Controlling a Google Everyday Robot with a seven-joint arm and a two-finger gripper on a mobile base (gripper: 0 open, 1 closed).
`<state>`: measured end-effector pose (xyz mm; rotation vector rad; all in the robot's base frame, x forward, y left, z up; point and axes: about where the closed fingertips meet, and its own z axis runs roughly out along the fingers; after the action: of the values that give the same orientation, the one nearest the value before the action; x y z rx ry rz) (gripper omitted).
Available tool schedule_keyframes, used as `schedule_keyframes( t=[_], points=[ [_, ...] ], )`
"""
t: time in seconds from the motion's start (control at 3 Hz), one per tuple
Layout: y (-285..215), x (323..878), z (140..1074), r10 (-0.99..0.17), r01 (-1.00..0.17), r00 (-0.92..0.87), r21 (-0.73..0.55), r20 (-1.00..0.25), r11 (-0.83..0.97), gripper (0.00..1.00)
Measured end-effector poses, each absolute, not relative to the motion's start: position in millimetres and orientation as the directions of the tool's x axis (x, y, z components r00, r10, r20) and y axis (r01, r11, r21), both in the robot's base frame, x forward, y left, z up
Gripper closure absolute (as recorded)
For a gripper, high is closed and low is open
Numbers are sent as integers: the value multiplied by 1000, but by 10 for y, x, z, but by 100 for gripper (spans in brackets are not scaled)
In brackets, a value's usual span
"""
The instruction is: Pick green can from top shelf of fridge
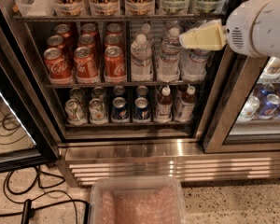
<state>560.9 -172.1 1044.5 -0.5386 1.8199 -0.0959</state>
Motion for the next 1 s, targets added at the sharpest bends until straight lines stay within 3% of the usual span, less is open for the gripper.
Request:
schedule_keyframes(
  t=[0.67,1.0],
  points=[
    [-1682,5810,10668,-325,-234,-147,-287,-934,929,22],
    [-1678,5821,10669,-307,-222,-152,-270,-940,937,18]
  ],
)
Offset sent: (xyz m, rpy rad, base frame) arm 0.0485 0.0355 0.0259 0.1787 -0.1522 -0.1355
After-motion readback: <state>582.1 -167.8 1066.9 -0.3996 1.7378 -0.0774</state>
